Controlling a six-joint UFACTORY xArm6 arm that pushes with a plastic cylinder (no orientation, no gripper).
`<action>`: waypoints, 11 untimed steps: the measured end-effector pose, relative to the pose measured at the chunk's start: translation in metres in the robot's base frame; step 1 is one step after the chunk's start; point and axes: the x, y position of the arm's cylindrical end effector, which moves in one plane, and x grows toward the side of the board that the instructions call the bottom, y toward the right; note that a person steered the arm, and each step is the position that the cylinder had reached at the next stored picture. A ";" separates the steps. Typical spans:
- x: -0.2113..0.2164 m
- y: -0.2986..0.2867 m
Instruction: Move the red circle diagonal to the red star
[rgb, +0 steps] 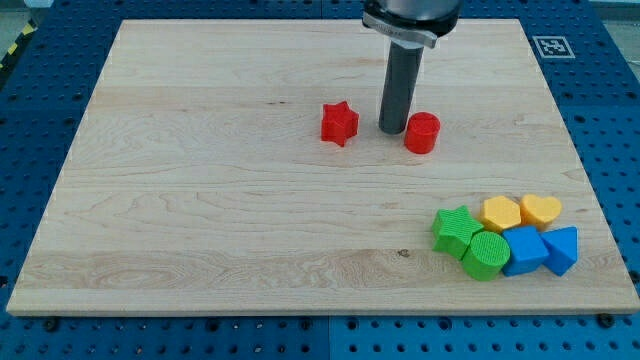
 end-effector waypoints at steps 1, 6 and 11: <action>0.000 0.004; 0.022 0.052; 0.072 0.064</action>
